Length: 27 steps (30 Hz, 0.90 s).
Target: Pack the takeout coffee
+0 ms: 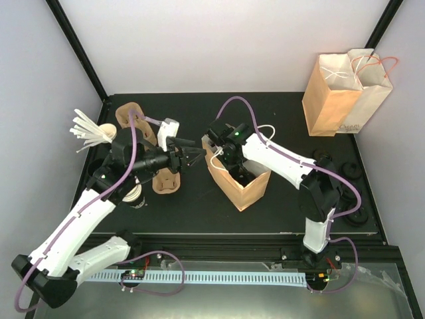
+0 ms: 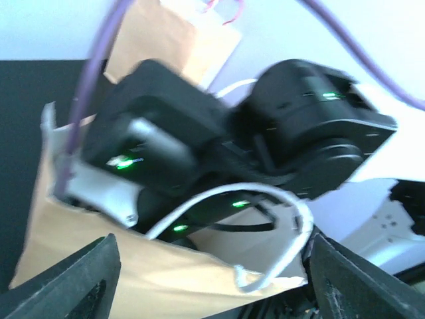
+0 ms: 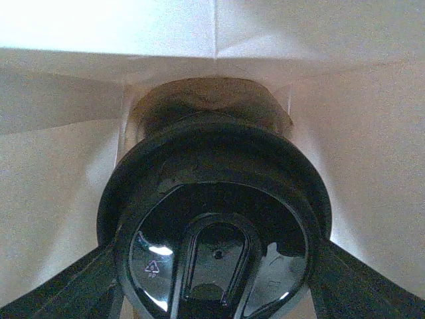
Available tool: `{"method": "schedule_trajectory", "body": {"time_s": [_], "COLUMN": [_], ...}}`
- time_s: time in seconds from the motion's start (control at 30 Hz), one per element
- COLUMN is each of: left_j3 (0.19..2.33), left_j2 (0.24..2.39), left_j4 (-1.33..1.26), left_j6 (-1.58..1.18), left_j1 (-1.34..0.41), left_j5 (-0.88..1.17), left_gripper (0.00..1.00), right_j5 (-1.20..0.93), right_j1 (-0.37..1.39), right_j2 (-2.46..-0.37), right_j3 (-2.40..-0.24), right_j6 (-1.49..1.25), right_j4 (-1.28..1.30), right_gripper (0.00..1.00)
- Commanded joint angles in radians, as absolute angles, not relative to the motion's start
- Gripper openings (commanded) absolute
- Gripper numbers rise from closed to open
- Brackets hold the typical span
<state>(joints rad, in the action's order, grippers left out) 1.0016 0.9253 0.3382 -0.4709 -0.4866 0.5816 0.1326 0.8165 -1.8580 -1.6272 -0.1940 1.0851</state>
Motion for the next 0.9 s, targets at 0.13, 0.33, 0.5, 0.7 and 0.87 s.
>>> {"method": "schedule_trajectory", "body": {"time_s": [0.13,0.33,0.5,0.7,0.87], "left_j3": [1.153,1.229,1.286,1.292,1.2], "left_j2": [1.014,1.092,1.15,1.104,1.003], "left_j4": [0.39,0.476,0.551,0.575,0.455], "left_j6": [-0.323,-0.249,-0.219,-0.301,-0.402], "left_j1": [-0.66,-0.758,-0.781,-0.781,-0.781], "left_j5": [0.428,0.252,0.156,0.035,0.037], "left_gripper": [0.84,0.73,0.31,0.02,0.02], "right_j5": [0.079,0.069,0.062,0.058,0.083], "right_j1": [0.817,0.817,0.816,0.803,0.795], "right_j2": [-1.954,-1.983,-2.006,-2.019,-2.052], "right_j3": [-1.674,-1.719,-1.741,-1.722,-1.74], "right_j6": [-0.169,-0.166,-0.163,-0.173,-0.173], "right_j4": [1.122,1.142,1.151,1.145,1.168], "right_gripper": [0.44,0.44,0.45,0.45,0.45]}}
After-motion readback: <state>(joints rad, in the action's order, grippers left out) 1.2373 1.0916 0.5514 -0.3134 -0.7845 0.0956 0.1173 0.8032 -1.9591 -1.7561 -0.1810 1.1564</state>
